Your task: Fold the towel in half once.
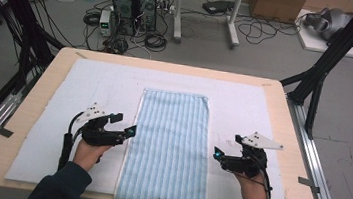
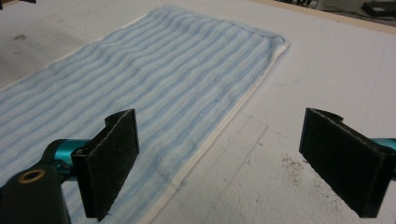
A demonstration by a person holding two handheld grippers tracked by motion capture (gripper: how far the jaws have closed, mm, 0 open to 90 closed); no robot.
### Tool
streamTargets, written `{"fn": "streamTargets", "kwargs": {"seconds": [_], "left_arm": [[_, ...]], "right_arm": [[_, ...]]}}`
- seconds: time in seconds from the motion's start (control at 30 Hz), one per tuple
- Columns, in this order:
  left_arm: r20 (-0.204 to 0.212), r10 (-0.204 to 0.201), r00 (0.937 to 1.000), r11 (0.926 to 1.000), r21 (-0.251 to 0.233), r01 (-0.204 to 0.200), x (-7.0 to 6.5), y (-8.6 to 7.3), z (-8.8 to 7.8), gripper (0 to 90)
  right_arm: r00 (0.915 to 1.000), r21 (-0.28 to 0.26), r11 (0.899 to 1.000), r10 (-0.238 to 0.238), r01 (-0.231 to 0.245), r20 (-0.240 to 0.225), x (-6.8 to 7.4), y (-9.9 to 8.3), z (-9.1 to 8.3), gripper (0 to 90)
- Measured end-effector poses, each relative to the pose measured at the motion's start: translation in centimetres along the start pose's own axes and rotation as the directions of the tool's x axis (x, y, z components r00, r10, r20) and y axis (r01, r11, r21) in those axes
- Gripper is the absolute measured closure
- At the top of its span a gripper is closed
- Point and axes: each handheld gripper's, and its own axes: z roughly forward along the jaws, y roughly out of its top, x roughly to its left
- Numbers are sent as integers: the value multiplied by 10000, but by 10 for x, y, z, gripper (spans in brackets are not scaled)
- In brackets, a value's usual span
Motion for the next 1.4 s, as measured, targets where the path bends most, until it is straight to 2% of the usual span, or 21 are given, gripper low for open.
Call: {"fn": "streamTargets", "kwargs": {"seconds": [0.2, 0.3, 0.37, 0.43, 0.47, 0.53, 0.67, 0.77, 0.83, 0.93, 1.0, 1.1, 1.17, 1.27, 1.4], "left_arm": [[-71, 34, 10000, 10000, -15, -34, 5, 7, 0, 209], [-148, 72, 9999, 9998, 161, -70, 10, 7, 3, 209], [-175, 123, 9998, 9995, 301, -118, 13, 9, 5, 209], [-383, 512, 9980, 9982, 317, -500, 14, 12, 8, 209], [-442, 492, 9978, 9985, 266, -480, 15, 13, 10, 209], [-489, 352, 9982, 9991, 261, -339, 18, 15, 15, 210], [-590, 360, 9976, 9984, 456, -333, 24, 20, 26, 210], [-621, 357, 9974, 9977, 604, -319, 27, 25, 35, 215], [-411, 252, 9988, 9976, 650, -225, 30, 26, 42, 221], [-549, 99, 9984, 9944, 1056, -40, 35, 25, 54, 231], [-662, -29, 9978, 9936, 1129, 104, 38, 26, 61, 228], [-606, -433, 9972, 9907, 1265, 507, 44, 25, 68, 229], [-735, -374, 9966, 9879, 1477, 480, 46, 22, 73, 235], [-804, -523, 9954, 9861, 1535, 642, 51, 20, 77, 228], [-1085, -818, 9907, 9780, 1827, 1007, 59, 15, 82, 243]], "right_arm": [[9996, 99, 9997, 225, -223, -169, 0, 4, 11, 111], [9993, 130, 9996, 259, -255, -286, 1, 8, 18, 112], [9993, 150, 9995, 273, -269, -247, 0, 12, 22, 112], [9991, 191, 9992, 363, -359, -229, -2, 17, 27, 113], [9989, 192, 9989, 425, -421, -218, -3, 19, 29, 120], [9983, 247, 9982, 555, -551, -190, -5, 22, 34, 196], [9970, 613, 9952, 770, -766, -44, -11, 27, 47, 226], [9982, 910, 9943, 534, -556, 260, -14, 30, 53, 226], [9979, 1011, 9935, 490, -531, 425, -17, 32, 57, 225], [9962, 1232, 9904, 554, -634, 677, -22, 33, 64, 230], [9955, 1463, 9870, 550, -658, 767, -25, 34, 70, 252], [9956, 1649, 9840, 551, -670, 759, -30, 38, 78, 302], [9960, 1777, 9813, 633, -736, 634, -32, 39, 84, 337], [9978, 2056, 9769, 506, -585, 433, -33, 41, 93, 405], [9972, 2286, 9712, 568, -667, 494, -34, 40, 103, 402]]}}
